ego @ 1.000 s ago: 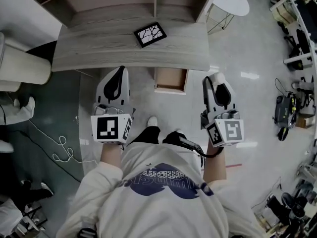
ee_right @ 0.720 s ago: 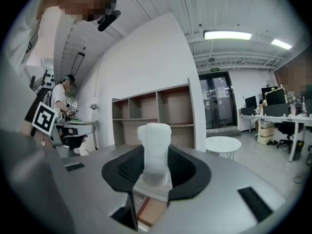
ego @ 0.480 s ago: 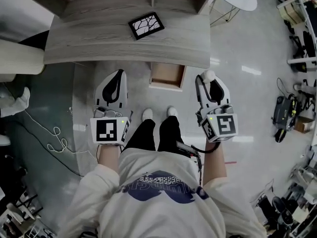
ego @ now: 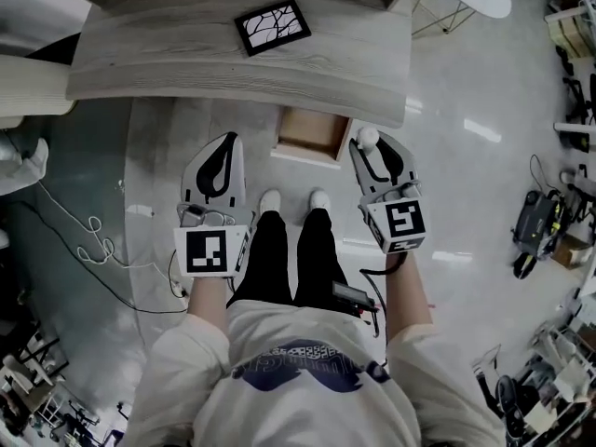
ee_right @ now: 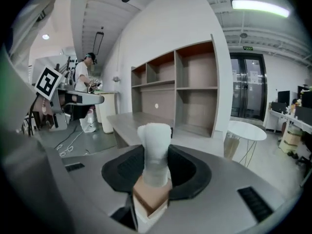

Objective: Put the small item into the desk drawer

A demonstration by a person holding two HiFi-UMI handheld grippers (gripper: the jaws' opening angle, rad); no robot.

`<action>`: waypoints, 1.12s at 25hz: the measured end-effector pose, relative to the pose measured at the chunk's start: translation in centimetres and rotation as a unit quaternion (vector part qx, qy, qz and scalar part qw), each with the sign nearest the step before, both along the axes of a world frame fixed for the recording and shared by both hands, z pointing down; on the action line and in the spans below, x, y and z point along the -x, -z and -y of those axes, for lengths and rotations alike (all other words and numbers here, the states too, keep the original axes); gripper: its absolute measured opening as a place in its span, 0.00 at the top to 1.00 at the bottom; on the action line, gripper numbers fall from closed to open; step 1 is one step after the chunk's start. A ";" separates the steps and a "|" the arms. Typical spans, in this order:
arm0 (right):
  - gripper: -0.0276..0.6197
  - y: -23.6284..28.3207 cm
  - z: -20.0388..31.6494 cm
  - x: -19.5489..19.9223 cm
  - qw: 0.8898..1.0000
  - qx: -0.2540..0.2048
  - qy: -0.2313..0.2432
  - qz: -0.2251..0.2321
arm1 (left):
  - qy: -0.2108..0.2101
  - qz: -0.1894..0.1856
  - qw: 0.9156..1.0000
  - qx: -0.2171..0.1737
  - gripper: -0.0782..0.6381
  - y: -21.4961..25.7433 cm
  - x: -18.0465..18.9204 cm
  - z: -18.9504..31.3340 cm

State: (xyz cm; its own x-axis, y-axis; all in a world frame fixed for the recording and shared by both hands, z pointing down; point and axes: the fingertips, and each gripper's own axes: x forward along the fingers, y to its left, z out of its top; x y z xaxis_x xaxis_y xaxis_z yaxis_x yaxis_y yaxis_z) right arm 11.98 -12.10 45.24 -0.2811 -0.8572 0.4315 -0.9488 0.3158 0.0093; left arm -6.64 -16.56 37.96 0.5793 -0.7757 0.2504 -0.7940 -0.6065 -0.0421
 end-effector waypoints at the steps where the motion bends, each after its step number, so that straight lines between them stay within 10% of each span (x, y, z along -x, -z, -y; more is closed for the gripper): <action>1: 0.75 -1.1 0.3 0.1 1.000 0.007 0.009 -0.006 | 0.003 -0.001 1.000 0.001 0.88 -0.5 -0.1 0.1; 13: 0.75 -14.7 2.8 3.9 0.976 0.089 0.165 -0.106 | 0.039 0.000 0.999 0.034 0.88 -8.5 0.6 0.1; 28: 0.75 -27.8 3.8 8.4 0.896 0.232 0.300 -0.230 | 0.054 -0.007 0.998 0.044 0.88 -12.5 2.7 0.4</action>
State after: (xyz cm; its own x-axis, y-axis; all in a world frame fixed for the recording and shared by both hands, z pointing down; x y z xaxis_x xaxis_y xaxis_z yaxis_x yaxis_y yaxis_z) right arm 3.56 -15.93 73.00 -0.3317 -0.3103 0.8909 -0.5363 0.8390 0.0925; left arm -9.33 -16.96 50.46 0.4973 -0.8093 0.3127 -0.8552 -0.5179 0.0198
